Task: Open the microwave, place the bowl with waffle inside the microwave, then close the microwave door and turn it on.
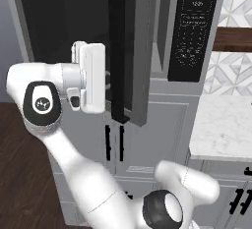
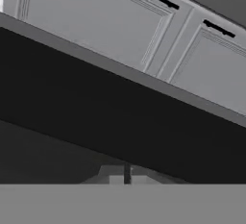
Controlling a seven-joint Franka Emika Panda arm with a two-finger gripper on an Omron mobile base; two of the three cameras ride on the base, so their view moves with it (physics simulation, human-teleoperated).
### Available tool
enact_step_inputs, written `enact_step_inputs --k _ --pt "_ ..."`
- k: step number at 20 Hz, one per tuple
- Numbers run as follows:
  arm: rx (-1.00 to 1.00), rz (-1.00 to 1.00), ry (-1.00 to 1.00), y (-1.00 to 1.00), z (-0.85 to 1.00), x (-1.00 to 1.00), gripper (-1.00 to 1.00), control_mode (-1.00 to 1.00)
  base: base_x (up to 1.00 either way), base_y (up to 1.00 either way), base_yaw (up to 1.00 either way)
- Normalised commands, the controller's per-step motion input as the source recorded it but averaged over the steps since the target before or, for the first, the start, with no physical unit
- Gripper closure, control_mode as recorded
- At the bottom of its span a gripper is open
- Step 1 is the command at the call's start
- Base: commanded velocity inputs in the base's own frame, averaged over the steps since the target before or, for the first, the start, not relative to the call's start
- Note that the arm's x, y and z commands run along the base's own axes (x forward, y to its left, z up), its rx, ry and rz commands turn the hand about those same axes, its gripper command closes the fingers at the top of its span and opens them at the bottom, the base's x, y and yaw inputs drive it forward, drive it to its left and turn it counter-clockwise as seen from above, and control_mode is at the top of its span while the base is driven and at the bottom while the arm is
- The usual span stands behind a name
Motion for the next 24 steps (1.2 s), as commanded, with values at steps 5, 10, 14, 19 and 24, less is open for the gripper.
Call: enact_step_inputs --k 5,10,14,19,24 --pt "0.27 0.25 0.34 -0.98 0.07 0.60 1.00 -1.00 0.00 0.00 0.00" --pt "0.20 0.31 0.33 -0.86 0.00 0.82 1.00 -1.00 0.00 0.00 0.00" --pt "0.13 0.38 0.37 -0.66 0.00 0.93 1.00 -1.00 0.00 0.00 0.00" --pt "0.11 0.38 0.37 -0.66 0.00 0.94 1.00 -1.00 0.00 0.00 0.00" --pt "0.07 0.38 0.25 -0.63 -0.22 1.00 1.00 -1.00 0.00 0.00 0.00"
